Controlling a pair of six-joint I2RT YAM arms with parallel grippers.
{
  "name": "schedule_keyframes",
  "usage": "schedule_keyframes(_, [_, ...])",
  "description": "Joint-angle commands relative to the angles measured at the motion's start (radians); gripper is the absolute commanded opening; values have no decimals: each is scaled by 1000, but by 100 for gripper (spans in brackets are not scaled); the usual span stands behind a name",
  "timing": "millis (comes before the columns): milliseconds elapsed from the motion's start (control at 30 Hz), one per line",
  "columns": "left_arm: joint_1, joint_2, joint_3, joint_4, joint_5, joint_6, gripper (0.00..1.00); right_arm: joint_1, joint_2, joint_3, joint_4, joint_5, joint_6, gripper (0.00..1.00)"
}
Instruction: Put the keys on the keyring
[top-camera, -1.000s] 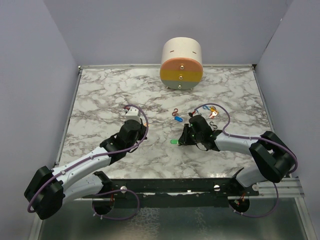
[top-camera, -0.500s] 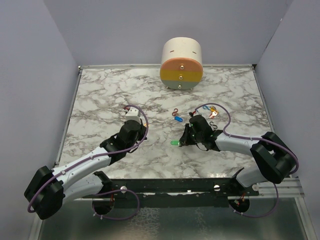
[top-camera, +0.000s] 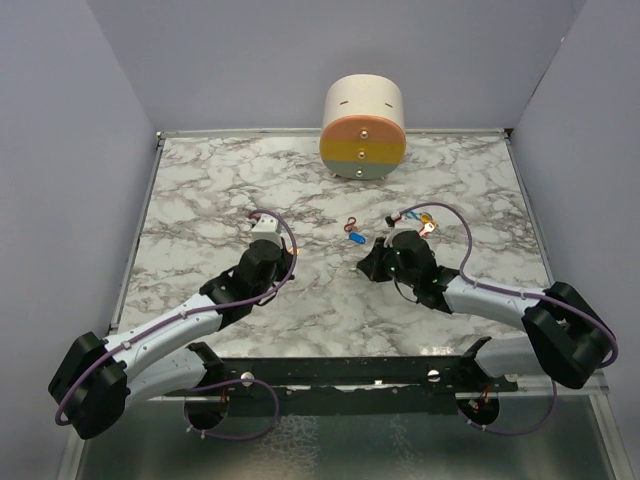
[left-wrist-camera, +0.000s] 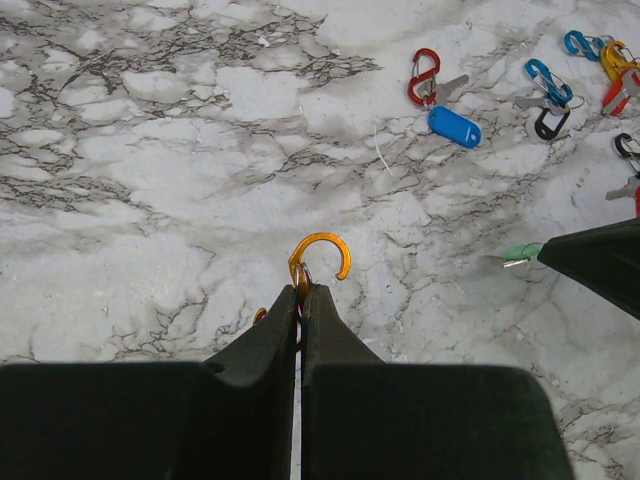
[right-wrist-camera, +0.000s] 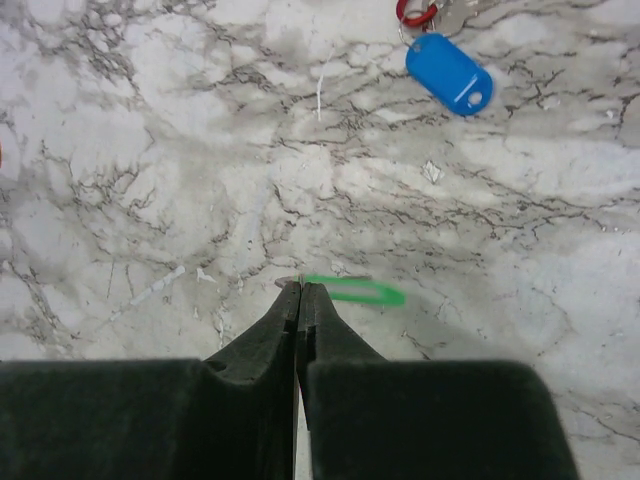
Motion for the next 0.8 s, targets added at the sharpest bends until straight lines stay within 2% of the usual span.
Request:
schedule_keyframes(0, [-7, 6, 39, 28, 46, 6, 0, 4, -44, -47, 181, 50, -65, 1])
schedule_keyframes(300, [-11, 77, 108, 52, 96, 21, 0, 5, -53, -98, 403, 31, -148, 1])
schedule_keyframes(767, [-50, 243, 223, 81, 147, 35, 0, 4, -41, -83, 485, -68, -229, 1])
